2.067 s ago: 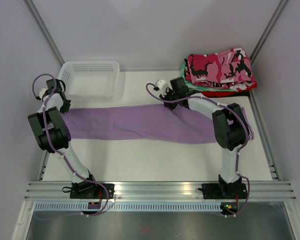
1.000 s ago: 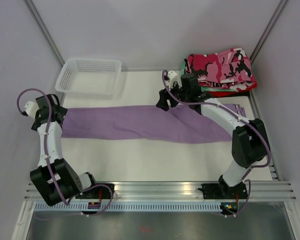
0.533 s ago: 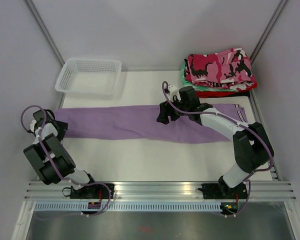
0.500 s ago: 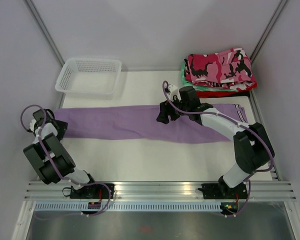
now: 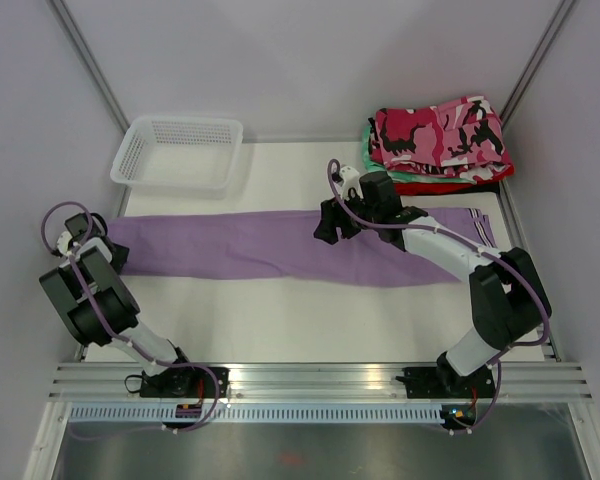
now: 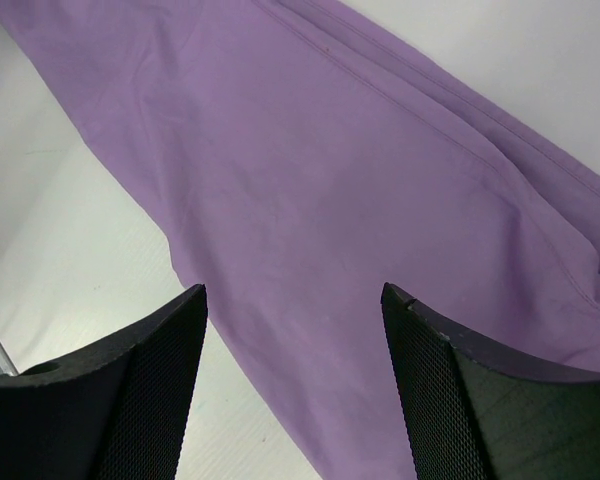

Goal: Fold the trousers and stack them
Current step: Fold the trousers

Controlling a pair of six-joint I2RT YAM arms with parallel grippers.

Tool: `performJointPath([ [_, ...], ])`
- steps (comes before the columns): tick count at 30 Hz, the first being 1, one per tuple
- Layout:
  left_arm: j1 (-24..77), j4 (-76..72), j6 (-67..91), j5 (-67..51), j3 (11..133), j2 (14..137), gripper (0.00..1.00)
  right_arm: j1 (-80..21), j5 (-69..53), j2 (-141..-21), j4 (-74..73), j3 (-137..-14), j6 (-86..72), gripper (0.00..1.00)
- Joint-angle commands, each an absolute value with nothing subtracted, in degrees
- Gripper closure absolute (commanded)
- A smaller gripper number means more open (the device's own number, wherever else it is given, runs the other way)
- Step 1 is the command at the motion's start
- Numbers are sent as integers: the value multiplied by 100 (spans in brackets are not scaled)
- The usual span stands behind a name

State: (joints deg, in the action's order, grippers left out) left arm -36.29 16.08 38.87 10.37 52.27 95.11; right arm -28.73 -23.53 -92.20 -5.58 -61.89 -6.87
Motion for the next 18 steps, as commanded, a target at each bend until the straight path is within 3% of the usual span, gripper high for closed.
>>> performJointPath([
  [1,-3648,1345,3648,1134,5466,9659,43,-2900,-2084,-9211,-290,-6126,-817,23],
  [3,-3648,1388,3604,1168,5536,9694,53,-2900,-2048,-9176,-255,-6082,-905,23],
  [4,-3647,1406,3577,1178,5563,9712,66,-2909,-2065,-9167,-246,-6073,-949,24],
  [6,-3647,1450,3525,1160,5607,9756,80,-2900,-2170,-9141,-124,-6047,-1106,24],
  [7,-3647,1459,3507,1160,5616,9773,94,-2918,-2223,-9132,-71,-5986,-1160,24],
  [8,-3647,1468,3489,1160,5625,9773,98,-2918,-2302,-9106,-44,-5951,-1221,24],
  [18,-3656,1423,3155,1388,5537,9317,98,-2944,-2224,-8912,-132,-5792,-1081,24],
])
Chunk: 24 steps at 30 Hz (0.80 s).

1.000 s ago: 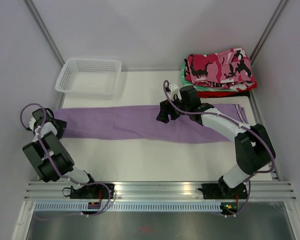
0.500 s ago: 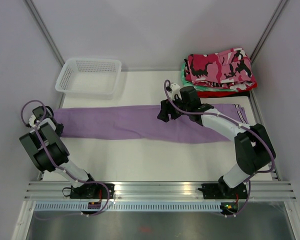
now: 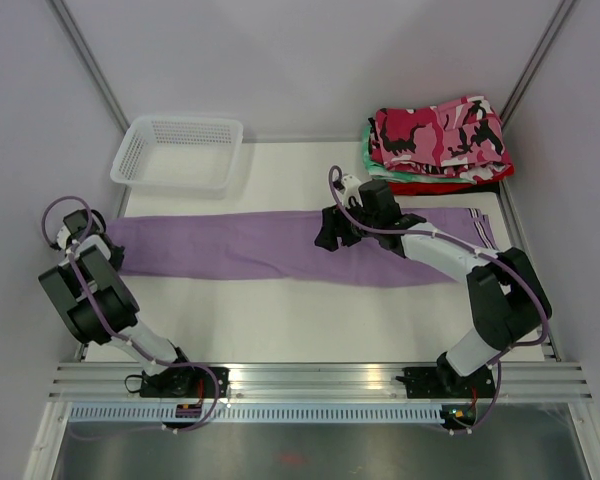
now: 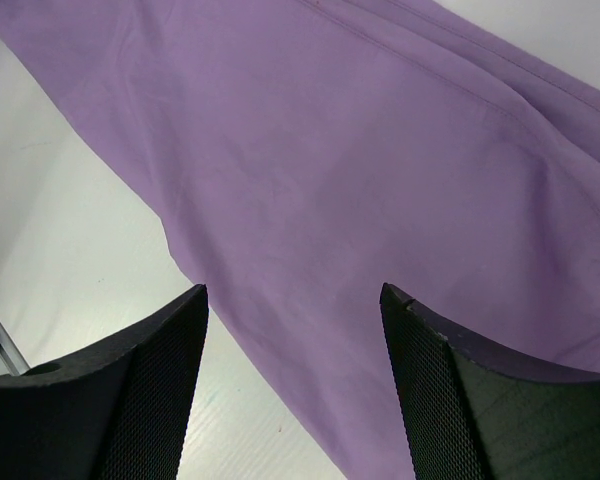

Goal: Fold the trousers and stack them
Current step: Fold the trousers

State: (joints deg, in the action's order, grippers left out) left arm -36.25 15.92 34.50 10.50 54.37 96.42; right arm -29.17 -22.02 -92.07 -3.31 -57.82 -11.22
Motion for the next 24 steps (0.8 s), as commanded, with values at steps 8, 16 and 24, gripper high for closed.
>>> performJointPath([
  [8,-3665,1872,2962,1731,5783,9536,11,-2953,-2311,-8939,-132,-5827,-975,23],
  [16,-3788,1398,2233,953,5766,9764,11,-2953,-2320,-8921,150,-5713,-1072,23],
  [24,-3850,1529,1811,247,6117,10230,19,-2953,-2189,-8851,18,-5704,-906,23],
])
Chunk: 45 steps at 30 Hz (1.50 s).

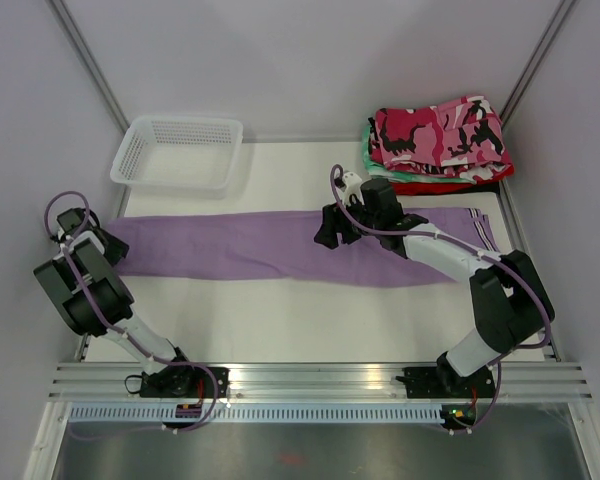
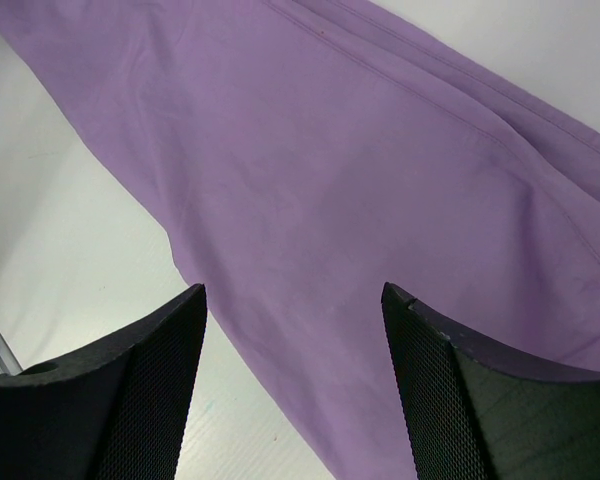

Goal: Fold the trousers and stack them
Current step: Fold the trousers

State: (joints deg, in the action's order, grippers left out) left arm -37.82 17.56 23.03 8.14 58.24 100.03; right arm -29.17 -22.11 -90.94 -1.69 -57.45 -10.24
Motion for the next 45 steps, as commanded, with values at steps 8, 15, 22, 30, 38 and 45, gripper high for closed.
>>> performJointPath([
  [8,-3850,1635,1731,79,6205,10371,41,-2944,-2074,-8763,-141,-5643,-896,23],
  [15,-3850,1723,1731,141,6214,10397,77,-2944,-1916,-8578,-184,-5458,-861,23],
  [22,-3710,1539,1626,359,5925,10047,98,-2953,-1854,-8481,-150,-5405,-922,23],
  [30,-3147,1107,1327,-175,5468,8150,98,-2953,-2180,-8710,720,-5414,-1976,23],
  [38,-1736,1081,1257,-729,5010,5620,98,-2927,-827,-8763,510,-5405,-3031,16],
  [45,551,1020,1696,119,4519,5132,98,-2524,-483,-8429,-191,-5344,-3506,9],
])
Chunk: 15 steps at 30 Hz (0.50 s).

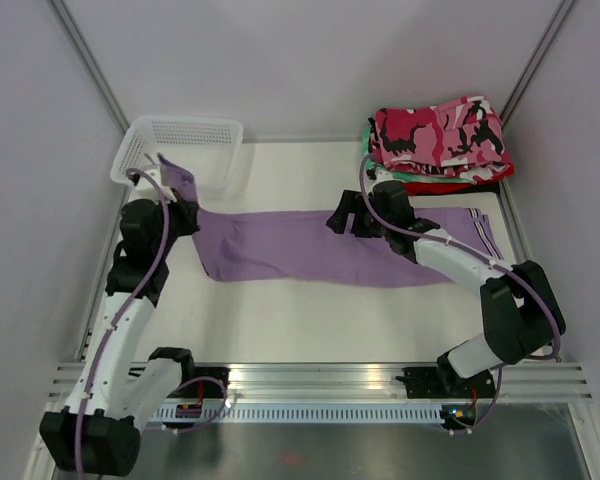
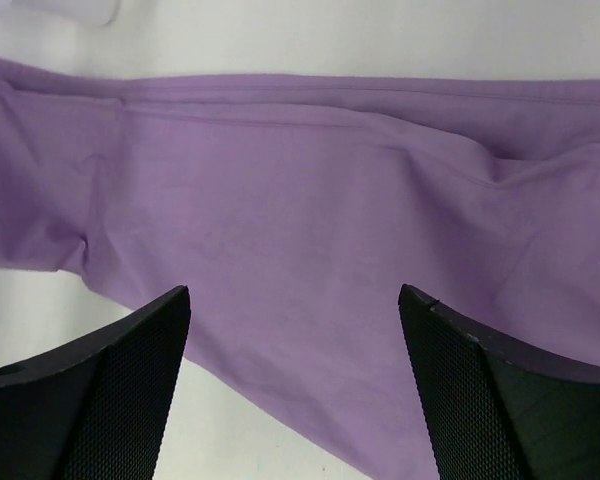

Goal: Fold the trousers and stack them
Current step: Fold the trousers

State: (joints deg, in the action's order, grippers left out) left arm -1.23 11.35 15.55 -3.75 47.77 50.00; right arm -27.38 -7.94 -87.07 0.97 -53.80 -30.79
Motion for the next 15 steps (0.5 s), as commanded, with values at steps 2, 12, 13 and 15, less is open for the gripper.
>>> performJointPath([
  [2,1386,844,1907,595,4465,5334,98,-2444,-370,-8184,-281,-5248,-3533,9],
  [12,3787,-156,2381,2232,5071,7276,98,-1636,114,-6970,-1247,-4817,-3613,2],
  [13,3971,-228,2434,2241,5097,7556,98,-1609,123,-6918,-1292,-4764,-3560,2],
  [15,4121,-220,2671,2424,5281,7865,98,-1573,114,-6829,-1414,-4755,-3507,2],
])
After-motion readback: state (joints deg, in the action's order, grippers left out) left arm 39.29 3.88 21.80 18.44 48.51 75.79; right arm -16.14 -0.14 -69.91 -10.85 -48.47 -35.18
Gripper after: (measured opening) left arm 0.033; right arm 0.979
